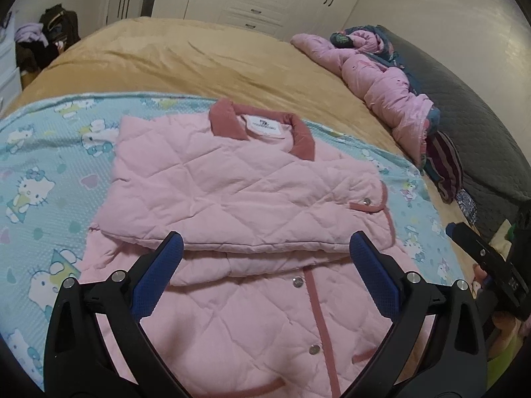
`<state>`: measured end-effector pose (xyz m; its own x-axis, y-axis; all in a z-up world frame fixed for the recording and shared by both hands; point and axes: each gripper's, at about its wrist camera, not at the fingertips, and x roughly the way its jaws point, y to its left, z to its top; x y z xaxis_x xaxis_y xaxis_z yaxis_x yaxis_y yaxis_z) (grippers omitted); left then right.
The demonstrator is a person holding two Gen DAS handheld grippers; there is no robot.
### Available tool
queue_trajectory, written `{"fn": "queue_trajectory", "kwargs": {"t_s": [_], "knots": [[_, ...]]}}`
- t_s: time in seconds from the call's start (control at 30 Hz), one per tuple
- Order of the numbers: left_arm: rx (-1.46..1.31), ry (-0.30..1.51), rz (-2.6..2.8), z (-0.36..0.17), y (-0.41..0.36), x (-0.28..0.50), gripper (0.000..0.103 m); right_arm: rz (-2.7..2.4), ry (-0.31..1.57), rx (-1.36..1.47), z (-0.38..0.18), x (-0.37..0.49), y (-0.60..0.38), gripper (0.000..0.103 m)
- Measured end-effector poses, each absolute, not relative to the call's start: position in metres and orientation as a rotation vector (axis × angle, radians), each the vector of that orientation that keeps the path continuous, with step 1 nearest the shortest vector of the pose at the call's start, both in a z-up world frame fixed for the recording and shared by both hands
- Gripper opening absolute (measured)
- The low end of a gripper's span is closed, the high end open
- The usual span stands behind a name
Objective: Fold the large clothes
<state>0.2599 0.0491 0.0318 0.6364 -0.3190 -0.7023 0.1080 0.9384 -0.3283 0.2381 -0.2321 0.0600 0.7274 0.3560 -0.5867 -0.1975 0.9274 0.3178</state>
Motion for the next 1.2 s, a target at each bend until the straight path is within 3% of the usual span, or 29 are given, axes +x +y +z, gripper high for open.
{"fn": "queue_trajectory", "kwargs": {"t_s": [0.6, 1.2], "knots": [[-0.23, 0.747, -0.258, 0.081, 0.039, 0.206, 0.094, 0.33, 0.589, 0.237, 0.106, 0.186, -0.233, 0.099], [-0.189, 0.7, -0.263, 0.091, 0.027, 0.162, 0.094, 0.356, 0.546, 0.231, 0.119, 0.146, -0.234, 0.099]]}}
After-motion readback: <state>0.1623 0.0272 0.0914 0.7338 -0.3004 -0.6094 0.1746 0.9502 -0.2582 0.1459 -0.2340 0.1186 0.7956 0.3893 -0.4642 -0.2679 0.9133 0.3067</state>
